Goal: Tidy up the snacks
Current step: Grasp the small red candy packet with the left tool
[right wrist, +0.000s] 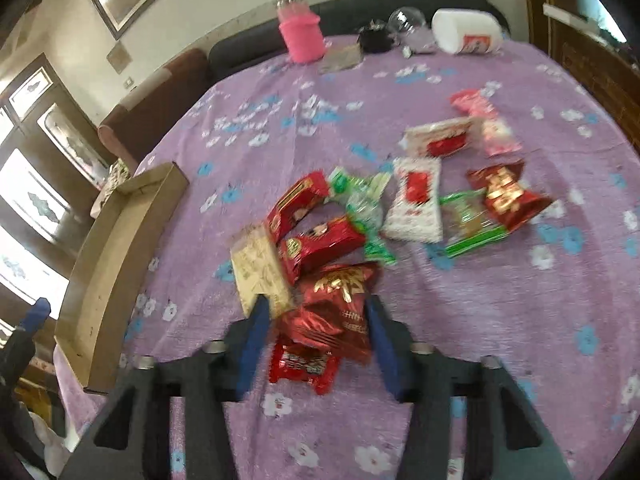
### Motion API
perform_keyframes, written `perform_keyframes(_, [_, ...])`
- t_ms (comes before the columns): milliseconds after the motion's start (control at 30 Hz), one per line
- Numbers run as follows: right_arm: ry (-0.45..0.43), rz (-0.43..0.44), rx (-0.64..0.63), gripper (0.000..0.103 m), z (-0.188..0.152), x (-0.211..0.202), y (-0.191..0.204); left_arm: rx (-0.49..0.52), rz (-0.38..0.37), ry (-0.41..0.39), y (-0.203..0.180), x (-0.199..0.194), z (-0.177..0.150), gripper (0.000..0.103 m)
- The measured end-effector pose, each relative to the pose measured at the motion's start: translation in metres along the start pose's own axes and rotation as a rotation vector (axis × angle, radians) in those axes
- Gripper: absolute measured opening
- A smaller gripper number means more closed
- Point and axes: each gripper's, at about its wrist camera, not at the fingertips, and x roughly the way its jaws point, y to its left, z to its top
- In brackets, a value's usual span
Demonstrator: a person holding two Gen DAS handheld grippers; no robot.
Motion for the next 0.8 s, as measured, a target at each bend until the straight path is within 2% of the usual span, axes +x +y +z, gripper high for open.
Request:
perform_keyframes(100, [-0.017, 0.037, 0.018, 0.022, -0.003, -0.004, -0.007, 0.01, -0.028, 0.029, -0.006, 0.008, -0.003, 0.093])
perform_keyframes(167, [-0.038, 0.025, 0.019, 0.016, -0.002, -0.011, -0.011, 0.03, -0.076, 0.073, -0.016, 0.019, -0.006, 0.077])
perform_keyframes(267, [-0.067, -0.006, 0.031, 0.012, -0.005, -0.018, -0.025, 0.082, -0.135, 0.14, -0.037, 0.038, -0.013, 0.067])
perform_keyframes(367, [-0.083, -0.004, 0.075, 0.011, -0.007, -0.019, -0.045, 0.12, -0.171, 0.19, -0.06, 0.057, -0.016, 0.067])
perform_keyframes(467, [-0.099, 0.04, 0.141, 0.011, -0.01, -0.017, -0.068, 0.151, -0.228, 0.215, -0.079, 0.07, -0.016, 0.067])
perform_keyframes(533, [-0.101, 0.089, 0.183, 0.011, -0.011, -0.015, -0.08, 0.211, -0.233, 0.217, -0.096, 0.084, -0.016, 0.067])
perform_keyframes(600, [-0.105, 0.131, 0.213, 0.012, -0.012, -0.015, -0.085, 0.271, -0.238, 0.24, -0.108, 0.101, -0.016, 0.057])
perform_keyframes(667, [-0.143, 0.162, 0.226, 0.012, -0.01, -0.024, -0.089, 0.292, -0.25, 0.279, -0.115, 0.116, -0.019, 0.041])
perform_keyframes(767, [-0.175, 0.166, 0.24, 0.012, -0.011, -0.03, -0.092, 0.306, -0.256, 0.322, -0.122, 0.136, -0.023, 0.029])
perform_keyframes(800, [-0.179, 0.166, 0.245, 0.012, -0.012, -0.031, -0.093, 0.311, -0.258, 0.332, -0.123, 0.141, -0.024, 0.029])
